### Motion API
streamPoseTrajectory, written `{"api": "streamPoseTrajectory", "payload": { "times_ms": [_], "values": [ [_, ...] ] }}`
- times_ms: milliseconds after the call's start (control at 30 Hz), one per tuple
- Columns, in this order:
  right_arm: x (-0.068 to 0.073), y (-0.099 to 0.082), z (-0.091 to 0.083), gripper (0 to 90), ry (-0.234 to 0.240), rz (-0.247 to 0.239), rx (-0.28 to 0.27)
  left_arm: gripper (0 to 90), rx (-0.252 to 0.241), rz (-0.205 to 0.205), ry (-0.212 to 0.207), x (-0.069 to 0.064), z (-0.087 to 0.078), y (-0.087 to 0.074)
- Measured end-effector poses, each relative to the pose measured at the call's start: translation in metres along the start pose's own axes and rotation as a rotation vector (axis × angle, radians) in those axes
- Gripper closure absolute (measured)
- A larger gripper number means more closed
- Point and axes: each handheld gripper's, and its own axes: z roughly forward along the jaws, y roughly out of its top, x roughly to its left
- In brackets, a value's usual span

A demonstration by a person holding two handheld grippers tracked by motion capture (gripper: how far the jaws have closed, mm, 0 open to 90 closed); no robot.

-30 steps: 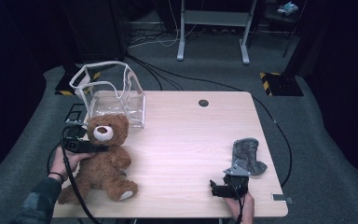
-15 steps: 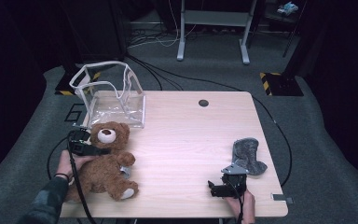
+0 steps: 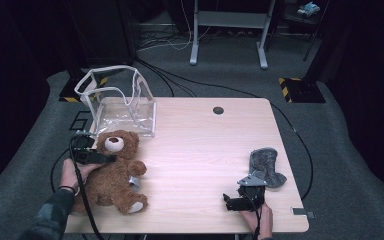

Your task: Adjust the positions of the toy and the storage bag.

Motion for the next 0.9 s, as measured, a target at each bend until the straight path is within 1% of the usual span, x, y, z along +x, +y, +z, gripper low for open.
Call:
{"api": "streamPoseTrajectory", "payload": {
  "times_ms": [33,67,100,133,167,200,233,267,300,333,367,433,467,533,567,600,633,667,700,733,800,867,900],
  "values": [
    [-0.001,0.000,0.000,0.0,-0.002,-0.003,0.001,6.1,-0.008,0.005,0.010,-0.001,-0.003,0.001],
    [0.001,0.000,0.000,0.0,-0.001,0.020,0.006,5.5,-0.012,-0.005,0.007,-0.001,-0.005,0.003],
    [-0.001,0.000,0.000,0.0,0.000,0.007,0.007,5.3,-0.023,-0.002,0.014,-0.002,-0.008,0.005],
    [0.000,0.000,0.000,0.0,0.000,0.022,-0.001,5.1,-0.033,0.002,0.013,-0.003,-0.011,0.008],
    [0.000,0.000,0.000,0.1,-0.003,0.024,-0.004,4.7,-0.037,0.001,0.015,-0.004,-0.012,0.009],
    [-0.001,0.000,0.000,0.2,0.001,0.018,-0.001,4.7,-0.046,-0.005,0.021,-0.006,-0.013,0.012],
    [-0.001,0.000,0.000,0.2,0.000,0.018,0.000,4.1,-0.051,0.005,0.019,-0.007,-0.015,0.015],
    [-0.001,0.000,0.000,0.2,0.000,0.018,0.000,3.8,-0.051,0.005,0.019,-0.007,-0.015,0.015],
    [-0.001,0.000,0.000,0.2,-0.001,0.016,-0.002,3.8,-0.059,0.006,0.024,-0.010,-0.015,0.018],
    [-0.001,0.000,0.000,0.2,-0.001,0.014,0.000,2.9,-0.061,0.014,0.018,-0.012,-0.017,0.023],
    [-0.001,-0.001,0.000,0.2,-0.002,0.013,0.000,2.8,-0.058,0.021,0.024,-0.014,-0.018,0.026],
    [-0.001,-0.001,0.000,0.2,-0.001,0.012,-0.001,2.5,-0.070,0.020,0.024,-0.019,-0.021,0.033],
    [-0.001,-0.001,0.000,0.2,-0.003,0.012,0.000,2.5,-0.076,0.033,0.029,-0.021,-0.022,0.036],
    [-0.001,-0.001,0.000,0.2,-0.003,0.012,0.000,2.3,-0.083,0.036,0.029,-0.023,-0.024,0.039],
    [-0.001,-0.001,0.000,0.2,-0.003,0.011,0.000,2.3,-0.086,0.057,0.032,-0.026,-0.027,0.046],
    [-0.001,-0.001,0.000,0.2,-0.003,0.012,0.000,2.3,-0.101,0.056,0.035,-0.028,-0.027,0.049],
    [-0.001,-0.001,0.000,0.2,-0.003,0.012,0.000,2.4,-0.100,0.053,0.034,-0.030,-0.027,0.052],
    [-0.001,-0.001,0.000,0.2,-0.003,0.012,0.000,2.4,-0.096,0.072,0.031,-0.032,-0.028,0.057],
    [-0.001,-0.001,0.000,0.2,-0.001,0.012,0.000,2.4,-0.115,0.066,0.030,-0.035,-0.028,0.060],
    [-0.001,-0.001,0.000,0.2,-0.003,0.012,0.000,2.7,-0.113,0.077,0.029,-0.037,-0.029,0.062],
    [-0.001,-0.001,0.000,0.2,-0.004,0.012,0.000,3.1,-0.124,0.082,0.022,-0.044,-0.029,0.069],
    [-0.001,-0.001,0.000,0.3,-0.005,0.009,-0.002,5.6,-0.139,0.101,0.022,-0.049,-0.028,0.075],
    [-0.001,-0.001,0.000,0.3,-0.006,0.009,-0.002,6.1,-0.132,0.105,0.021,-0.050,-0.028,0.077]
  ]
}}
